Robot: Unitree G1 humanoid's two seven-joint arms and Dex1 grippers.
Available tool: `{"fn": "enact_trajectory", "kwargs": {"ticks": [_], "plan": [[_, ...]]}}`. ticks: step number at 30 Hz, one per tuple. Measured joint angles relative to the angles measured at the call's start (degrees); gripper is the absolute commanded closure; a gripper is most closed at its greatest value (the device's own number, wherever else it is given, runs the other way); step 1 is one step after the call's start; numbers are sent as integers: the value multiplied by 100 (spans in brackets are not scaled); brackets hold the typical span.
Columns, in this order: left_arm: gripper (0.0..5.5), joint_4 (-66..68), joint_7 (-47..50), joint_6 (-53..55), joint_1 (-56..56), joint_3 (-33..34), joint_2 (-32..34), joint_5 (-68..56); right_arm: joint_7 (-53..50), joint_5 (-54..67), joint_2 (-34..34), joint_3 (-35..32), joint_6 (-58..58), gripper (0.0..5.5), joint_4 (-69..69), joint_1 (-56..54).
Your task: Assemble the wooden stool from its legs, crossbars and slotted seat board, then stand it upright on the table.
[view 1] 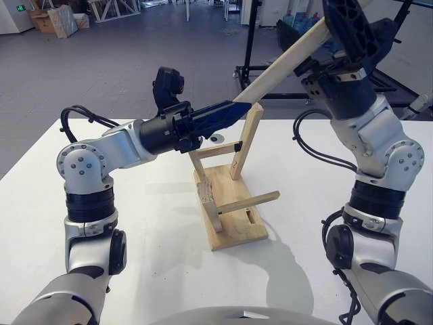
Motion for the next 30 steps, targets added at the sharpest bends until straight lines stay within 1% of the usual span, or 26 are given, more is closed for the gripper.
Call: {"fn": "enact_trajectory", "kwargs": {"ticks": [9, 16, 27, 30], "plan": [[345, 2, -30, -133, 19, -7, 99, 0, 3, 15, -21, 42, -43, 10, -35, 69], [345, -52, -38, -220, 49, -142, 99, 78, -2, -42, -4, 143, -46, 10, -30, 107], [345, -119, -49, -275, 109, -151, 114, 165, -44, 26, 9, 144, -55, 213, -62, 172], [345, -120, -48, -286, 126, -151, 123, 229, -23, 22, 8, 153, -55, 279, -63, 177]]}}
